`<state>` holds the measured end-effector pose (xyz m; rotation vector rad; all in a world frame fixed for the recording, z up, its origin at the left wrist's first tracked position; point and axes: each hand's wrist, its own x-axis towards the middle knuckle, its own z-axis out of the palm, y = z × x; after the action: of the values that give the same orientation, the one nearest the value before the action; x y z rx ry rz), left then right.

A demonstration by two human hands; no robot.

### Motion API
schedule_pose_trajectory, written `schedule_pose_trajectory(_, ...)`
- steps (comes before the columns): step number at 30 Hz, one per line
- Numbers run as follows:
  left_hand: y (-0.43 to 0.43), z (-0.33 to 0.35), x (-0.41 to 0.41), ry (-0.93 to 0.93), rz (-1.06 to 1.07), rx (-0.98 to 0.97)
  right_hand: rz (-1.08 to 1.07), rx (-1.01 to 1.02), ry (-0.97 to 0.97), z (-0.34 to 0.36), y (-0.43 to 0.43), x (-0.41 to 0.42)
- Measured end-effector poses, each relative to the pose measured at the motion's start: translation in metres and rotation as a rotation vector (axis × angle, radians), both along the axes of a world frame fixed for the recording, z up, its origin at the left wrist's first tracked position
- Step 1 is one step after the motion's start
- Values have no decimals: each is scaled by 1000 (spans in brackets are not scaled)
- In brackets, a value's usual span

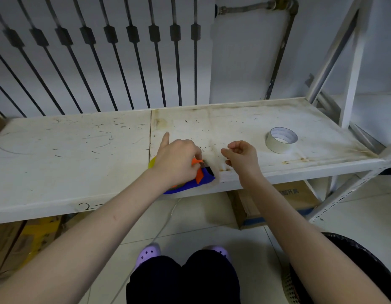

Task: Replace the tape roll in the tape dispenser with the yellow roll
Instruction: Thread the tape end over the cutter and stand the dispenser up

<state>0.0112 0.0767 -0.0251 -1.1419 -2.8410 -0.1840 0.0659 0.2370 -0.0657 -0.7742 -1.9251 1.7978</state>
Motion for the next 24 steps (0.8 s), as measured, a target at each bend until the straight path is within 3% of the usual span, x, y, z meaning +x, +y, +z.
schedule_pose_trajectory(11, 3, -6, 1, 29, -26, -53, 0, 90, -79, -13, 5, 0)
schedule_pose_trajectory(24, 3, -3, 5, -37, -36, -89, 69, 3, -172, -12, 11, 0)
